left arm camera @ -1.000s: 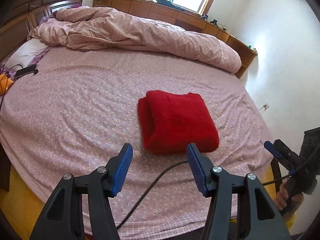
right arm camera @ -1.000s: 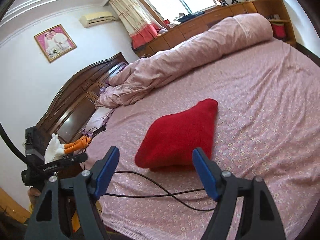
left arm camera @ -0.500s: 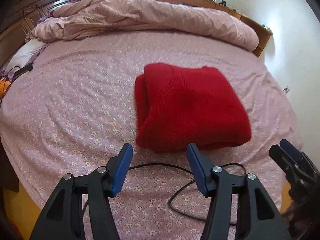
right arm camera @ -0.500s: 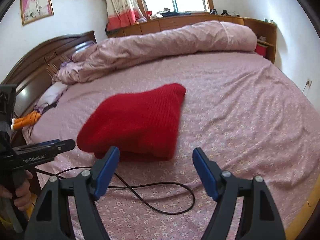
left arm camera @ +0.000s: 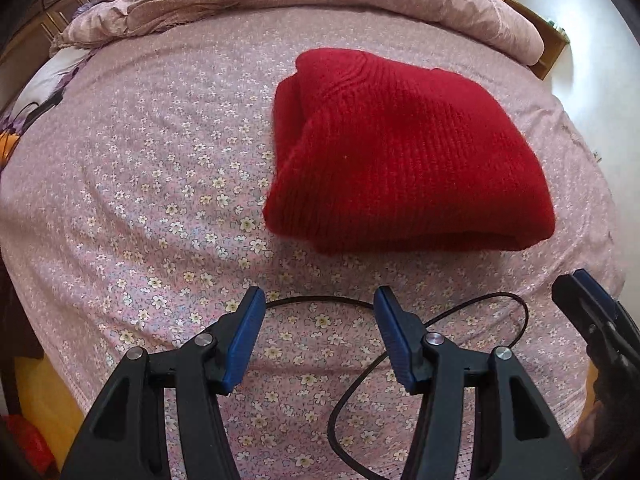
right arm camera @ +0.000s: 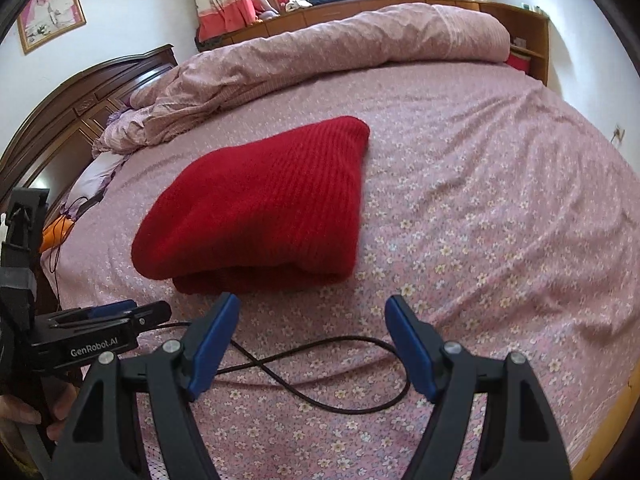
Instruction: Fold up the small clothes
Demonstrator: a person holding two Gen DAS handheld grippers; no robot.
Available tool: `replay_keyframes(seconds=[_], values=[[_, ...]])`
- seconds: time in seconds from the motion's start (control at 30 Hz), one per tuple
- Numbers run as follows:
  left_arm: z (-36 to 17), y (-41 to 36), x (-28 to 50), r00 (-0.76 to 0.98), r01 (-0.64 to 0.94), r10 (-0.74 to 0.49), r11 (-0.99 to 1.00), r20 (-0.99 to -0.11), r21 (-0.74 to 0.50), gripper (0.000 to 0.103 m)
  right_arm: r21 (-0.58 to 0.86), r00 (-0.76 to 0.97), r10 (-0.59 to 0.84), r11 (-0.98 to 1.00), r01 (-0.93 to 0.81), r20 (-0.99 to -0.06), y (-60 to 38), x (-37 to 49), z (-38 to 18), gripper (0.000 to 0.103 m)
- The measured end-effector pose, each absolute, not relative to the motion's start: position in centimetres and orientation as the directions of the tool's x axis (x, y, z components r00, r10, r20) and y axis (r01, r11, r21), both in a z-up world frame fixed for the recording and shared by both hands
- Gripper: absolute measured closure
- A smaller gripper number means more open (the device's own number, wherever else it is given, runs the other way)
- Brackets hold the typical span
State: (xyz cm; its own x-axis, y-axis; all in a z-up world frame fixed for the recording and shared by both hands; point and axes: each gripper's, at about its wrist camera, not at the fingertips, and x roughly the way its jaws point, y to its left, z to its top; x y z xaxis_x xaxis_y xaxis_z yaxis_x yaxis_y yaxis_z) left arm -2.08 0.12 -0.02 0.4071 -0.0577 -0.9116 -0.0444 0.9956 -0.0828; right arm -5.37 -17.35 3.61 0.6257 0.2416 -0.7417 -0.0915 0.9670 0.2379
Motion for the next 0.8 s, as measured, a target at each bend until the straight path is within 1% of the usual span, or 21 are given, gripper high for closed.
replay_keyframes(seconds=[0.37, 0.8], values=[[0.44, 0.04, -2.33, 0.419, -0.056, -0.027, 0.997, -0.908, -0.056, 0.053, 0.250, 0.617, 0.247, 0.965, -0.083, -0.747, -17.40, -5.23, 3.20, 0.024], [0.44, -0.08, -2.32, 0.419, -0.054, -0.024, 0.997, -0.908, -0.051, 0.053, 0.246, 0.617, 0.244, 0.966, -0.083, -0.748, -17.35, -5.25, 3.16, 0.024]])
